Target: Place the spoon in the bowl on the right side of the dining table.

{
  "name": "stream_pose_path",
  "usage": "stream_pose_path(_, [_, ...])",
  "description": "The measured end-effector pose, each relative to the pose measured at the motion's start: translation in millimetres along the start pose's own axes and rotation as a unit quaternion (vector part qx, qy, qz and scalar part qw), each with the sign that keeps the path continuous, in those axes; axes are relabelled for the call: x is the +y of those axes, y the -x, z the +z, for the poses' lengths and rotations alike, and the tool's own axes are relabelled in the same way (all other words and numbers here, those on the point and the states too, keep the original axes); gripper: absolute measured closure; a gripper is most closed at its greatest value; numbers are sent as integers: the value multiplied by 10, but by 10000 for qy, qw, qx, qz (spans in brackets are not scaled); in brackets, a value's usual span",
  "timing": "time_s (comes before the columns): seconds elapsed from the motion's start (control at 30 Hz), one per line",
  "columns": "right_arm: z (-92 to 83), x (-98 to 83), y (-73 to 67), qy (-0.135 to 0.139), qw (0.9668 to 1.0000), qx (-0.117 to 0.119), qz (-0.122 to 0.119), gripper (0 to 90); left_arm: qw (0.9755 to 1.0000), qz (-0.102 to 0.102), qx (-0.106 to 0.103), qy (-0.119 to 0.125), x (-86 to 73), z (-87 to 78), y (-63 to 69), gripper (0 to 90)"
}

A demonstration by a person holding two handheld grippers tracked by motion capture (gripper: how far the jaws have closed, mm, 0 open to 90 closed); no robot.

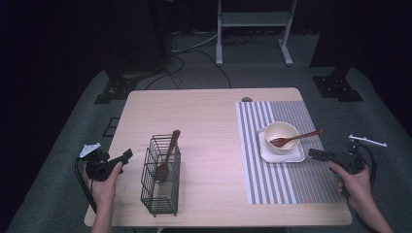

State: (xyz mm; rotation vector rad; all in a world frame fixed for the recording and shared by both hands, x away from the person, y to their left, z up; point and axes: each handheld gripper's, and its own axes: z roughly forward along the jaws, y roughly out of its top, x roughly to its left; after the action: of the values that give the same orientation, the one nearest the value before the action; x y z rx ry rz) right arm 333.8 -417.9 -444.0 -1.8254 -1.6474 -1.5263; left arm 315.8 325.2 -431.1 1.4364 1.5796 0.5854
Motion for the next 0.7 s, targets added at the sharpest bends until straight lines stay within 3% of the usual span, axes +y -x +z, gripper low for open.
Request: stream_pose_path(0.7, [29, -187, 7, -61, 10000, 52, -14, 376, 10000, -1, -2, -7, 0, 1, -4, 12])
